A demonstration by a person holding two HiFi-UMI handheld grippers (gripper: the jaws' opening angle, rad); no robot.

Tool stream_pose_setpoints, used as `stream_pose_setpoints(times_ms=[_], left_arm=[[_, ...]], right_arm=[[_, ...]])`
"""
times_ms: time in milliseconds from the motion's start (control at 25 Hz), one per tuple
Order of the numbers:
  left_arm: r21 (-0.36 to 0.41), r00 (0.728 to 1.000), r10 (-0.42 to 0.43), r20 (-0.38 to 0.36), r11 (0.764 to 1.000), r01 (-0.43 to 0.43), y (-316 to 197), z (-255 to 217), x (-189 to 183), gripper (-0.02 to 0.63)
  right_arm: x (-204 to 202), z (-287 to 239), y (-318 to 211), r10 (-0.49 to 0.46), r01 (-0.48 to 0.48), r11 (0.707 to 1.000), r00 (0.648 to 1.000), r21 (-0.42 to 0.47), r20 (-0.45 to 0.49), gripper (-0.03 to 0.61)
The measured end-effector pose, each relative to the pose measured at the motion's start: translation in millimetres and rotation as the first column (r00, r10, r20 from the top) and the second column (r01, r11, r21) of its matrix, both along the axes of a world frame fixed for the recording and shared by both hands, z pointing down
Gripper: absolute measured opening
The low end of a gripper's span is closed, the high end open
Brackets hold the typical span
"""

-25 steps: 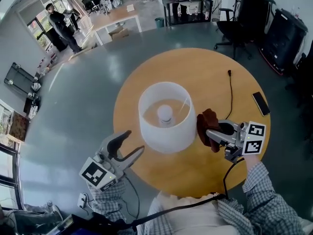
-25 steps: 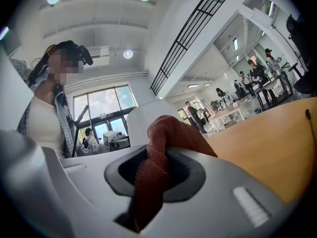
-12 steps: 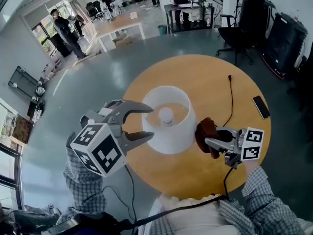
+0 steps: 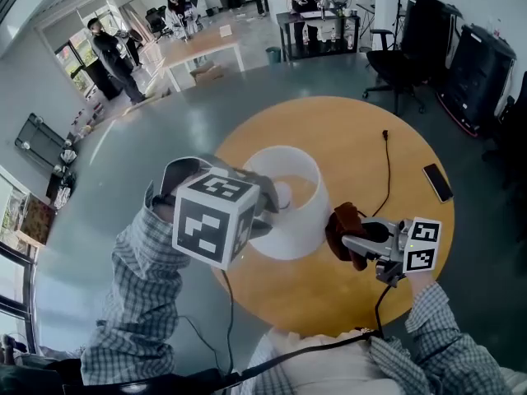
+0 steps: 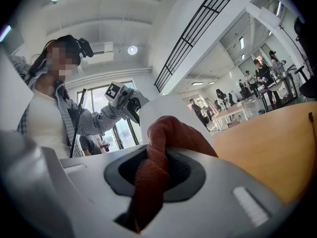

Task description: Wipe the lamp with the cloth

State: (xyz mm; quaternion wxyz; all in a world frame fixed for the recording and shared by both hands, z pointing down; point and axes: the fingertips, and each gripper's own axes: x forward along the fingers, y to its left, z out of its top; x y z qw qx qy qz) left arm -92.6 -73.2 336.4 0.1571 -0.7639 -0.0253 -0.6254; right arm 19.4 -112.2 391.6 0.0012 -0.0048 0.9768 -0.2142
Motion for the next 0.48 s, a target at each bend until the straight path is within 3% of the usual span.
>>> stream_pose_setpoints(times_ms=[160, 320, 480], left_arm=[[-0.142, 0.999, -0.009, -0.051, 0.99, 0.002, 4, -1, 7, 0.058], [-0.191, 0.995, -0.029, -0.095, 0.982, 0.01, -5, -3, 5, 0.048], [-0.286, 0.996, -0.048, -0.077, 0.958, 0.025, -9, -8, 2, 0.037]], right_arm=[[2, -1, -1, 0.009, -0.009, 1.0, 1.0, -0.004, 0.005, 0.074], [3, 0, -1, 0.02, -0.02, 1.0, 1.0, -0.005, 0.01, 0.074], [11, 0, -1, 0.053, -0.053, 0.999, 0.999, -0.005, 0.01, 0.074]])
